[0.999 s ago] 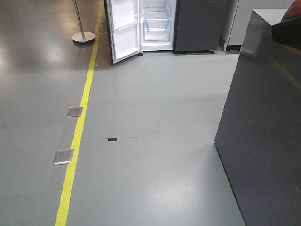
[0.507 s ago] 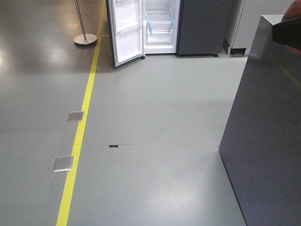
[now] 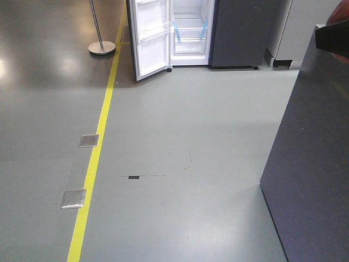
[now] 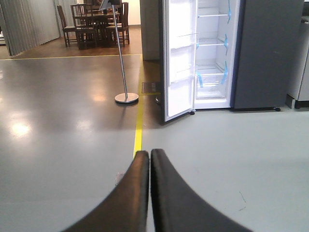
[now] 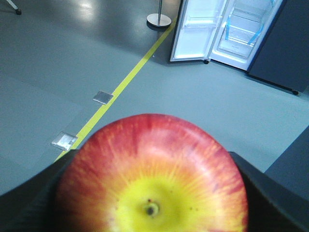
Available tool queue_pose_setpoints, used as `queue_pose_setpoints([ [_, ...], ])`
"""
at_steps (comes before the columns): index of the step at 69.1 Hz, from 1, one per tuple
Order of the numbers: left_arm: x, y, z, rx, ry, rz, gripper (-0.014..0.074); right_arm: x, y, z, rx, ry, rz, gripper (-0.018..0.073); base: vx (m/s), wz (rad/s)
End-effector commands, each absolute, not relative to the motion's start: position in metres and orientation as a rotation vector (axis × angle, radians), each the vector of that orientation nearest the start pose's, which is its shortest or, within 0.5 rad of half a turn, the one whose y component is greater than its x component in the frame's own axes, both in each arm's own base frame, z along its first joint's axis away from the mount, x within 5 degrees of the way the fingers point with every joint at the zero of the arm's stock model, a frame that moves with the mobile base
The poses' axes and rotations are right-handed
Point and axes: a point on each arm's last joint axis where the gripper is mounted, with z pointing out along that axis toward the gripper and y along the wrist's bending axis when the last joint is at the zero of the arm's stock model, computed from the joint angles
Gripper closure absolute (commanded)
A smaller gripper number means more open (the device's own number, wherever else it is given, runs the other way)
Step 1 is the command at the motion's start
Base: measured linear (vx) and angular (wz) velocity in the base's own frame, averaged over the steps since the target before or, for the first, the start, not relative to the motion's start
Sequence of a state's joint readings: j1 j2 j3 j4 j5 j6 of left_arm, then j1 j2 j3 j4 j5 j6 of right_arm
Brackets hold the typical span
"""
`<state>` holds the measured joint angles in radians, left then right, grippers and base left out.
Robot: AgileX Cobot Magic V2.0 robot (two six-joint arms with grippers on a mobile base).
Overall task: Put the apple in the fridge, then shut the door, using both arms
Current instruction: 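Continue driving toward the refrigerator with the apple held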
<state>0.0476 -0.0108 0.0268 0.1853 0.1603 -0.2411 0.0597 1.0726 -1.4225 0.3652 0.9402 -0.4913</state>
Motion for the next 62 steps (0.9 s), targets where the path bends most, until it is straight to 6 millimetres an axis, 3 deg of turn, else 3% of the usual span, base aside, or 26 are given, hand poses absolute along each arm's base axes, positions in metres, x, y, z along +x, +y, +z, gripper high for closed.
queue_pose_setpoints([
  [1, 0.0560, 0.0041, 0.1924, -0.100, 1.585, -0.001, 0.0604, 0.1876, 0.0373, 0.4938, -0.468, 1.847, 0.159, 0.0483, 0.14, 0.02],
  [62, 0.0560, 0.0041, 0.1924, -0.100, 1.585, -0.001, 0.0604, 0.1876, 0.0373, 0.4938, -0.468, 1.847, 0.159, 0.0483, 0.13, 0.04],
])
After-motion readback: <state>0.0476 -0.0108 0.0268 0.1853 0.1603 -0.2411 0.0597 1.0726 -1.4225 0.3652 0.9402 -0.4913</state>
